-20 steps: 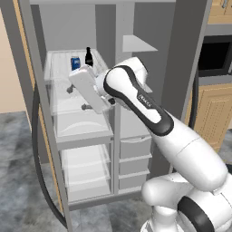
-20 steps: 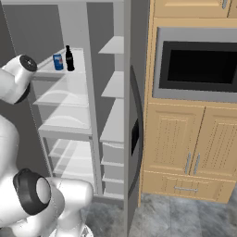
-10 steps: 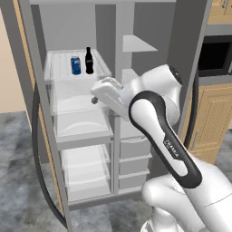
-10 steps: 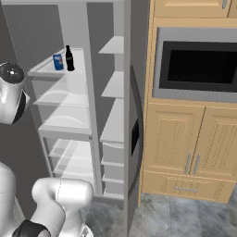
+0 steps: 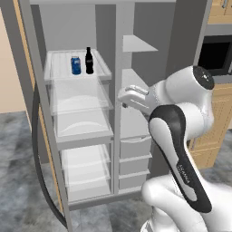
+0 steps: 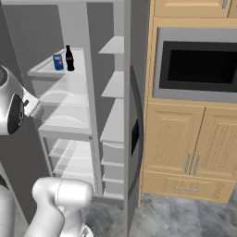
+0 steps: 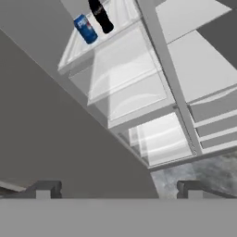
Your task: Open the fridge, grab two sodas, and place both sodas inside the bowl with ice on the dining counter.
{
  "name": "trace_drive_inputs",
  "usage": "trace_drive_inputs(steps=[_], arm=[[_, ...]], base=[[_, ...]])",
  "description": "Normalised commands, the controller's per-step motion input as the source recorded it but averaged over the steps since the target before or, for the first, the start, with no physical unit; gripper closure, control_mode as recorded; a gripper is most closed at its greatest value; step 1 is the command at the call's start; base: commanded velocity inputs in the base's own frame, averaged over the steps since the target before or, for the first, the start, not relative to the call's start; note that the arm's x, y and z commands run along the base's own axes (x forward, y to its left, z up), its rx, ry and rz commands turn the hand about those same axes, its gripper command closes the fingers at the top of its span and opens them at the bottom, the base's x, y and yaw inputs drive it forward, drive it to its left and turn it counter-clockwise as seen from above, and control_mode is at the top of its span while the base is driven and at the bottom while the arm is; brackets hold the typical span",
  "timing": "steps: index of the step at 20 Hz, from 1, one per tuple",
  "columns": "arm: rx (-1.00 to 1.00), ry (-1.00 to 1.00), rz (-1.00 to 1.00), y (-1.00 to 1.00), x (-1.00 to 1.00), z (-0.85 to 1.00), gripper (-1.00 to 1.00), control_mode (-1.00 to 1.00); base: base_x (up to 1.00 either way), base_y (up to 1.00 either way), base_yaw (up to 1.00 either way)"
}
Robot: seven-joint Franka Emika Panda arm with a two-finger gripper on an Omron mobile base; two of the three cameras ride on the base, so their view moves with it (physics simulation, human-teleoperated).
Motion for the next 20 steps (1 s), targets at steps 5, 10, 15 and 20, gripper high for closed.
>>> trace_drive_inputs(steps=[5, 10, 15, 20], arm=[[-0.26, -0.05, -0.11, -0.93, -0.25, 0.0, -1.0, -1.0], [-0.22, -0.03, -0.06, -0.77, -0.48, -0.37, -1.0, -1.0], [-0.11, -0.02, -0.03, -0.21, -0.47, -0.43, -1.0, -1.0], [0.0, 0.0, 0.0, 0.0, -0.09, -0.12, -1.0, -1.0]], base=[[0.0, 0.0, 0.0], [0.0, 0.0, 0.0], [0.0, 0.0, 0.0], [0.0, 0.0, 0.0]])
